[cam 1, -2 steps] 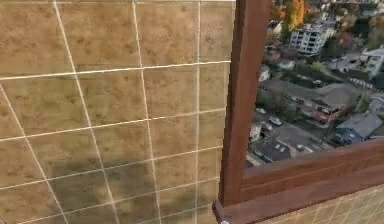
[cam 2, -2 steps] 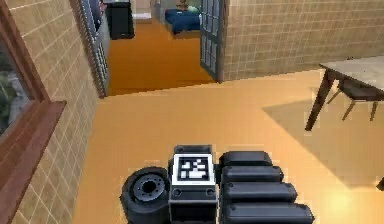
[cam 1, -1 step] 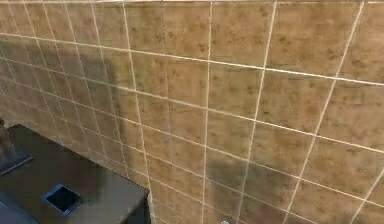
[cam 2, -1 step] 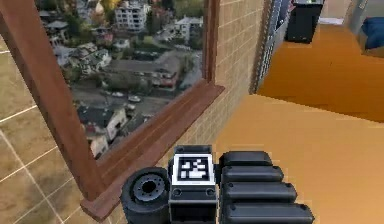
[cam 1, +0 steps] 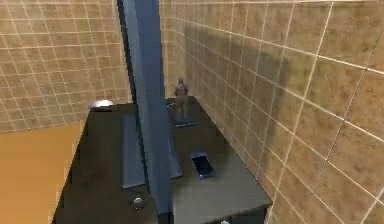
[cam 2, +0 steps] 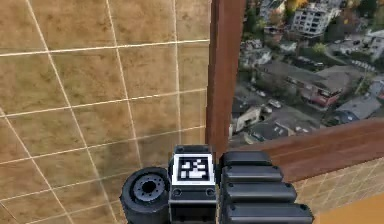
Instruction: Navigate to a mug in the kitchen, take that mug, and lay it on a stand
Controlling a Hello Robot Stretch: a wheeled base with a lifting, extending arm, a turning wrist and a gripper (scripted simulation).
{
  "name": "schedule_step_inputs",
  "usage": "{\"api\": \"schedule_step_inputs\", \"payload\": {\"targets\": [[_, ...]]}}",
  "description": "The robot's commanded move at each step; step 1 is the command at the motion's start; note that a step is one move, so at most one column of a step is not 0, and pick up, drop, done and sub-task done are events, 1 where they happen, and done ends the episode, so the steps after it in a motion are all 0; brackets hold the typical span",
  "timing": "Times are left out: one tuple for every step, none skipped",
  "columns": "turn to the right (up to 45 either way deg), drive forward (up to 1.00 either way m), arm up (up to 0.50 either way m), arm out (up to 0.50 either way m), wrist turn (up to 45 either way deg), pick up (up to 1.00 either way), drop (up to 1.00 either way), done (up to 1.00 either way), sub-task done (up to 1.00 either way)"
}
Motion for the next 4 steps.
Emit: {"api": "schedule_step_inputs", "payload": {"targets": [[-27.0, 0.0, 0.0, 0.0, 0.0, 0.0, 0.0, 0.0, 0.0], [-45.0, 0.0, 0.0, 0.0, 0.0, 0.0, 0.0, 0.0, 0.0], [-3.0, 0.0, 0.0, 0.0, 0.0, 0.0, 0.0, 0.0, 0.0], [-45.0, 0.0, 0.0, 0.0, 0.0, 0.0, 0.0, 0.0, 0.0]]}}
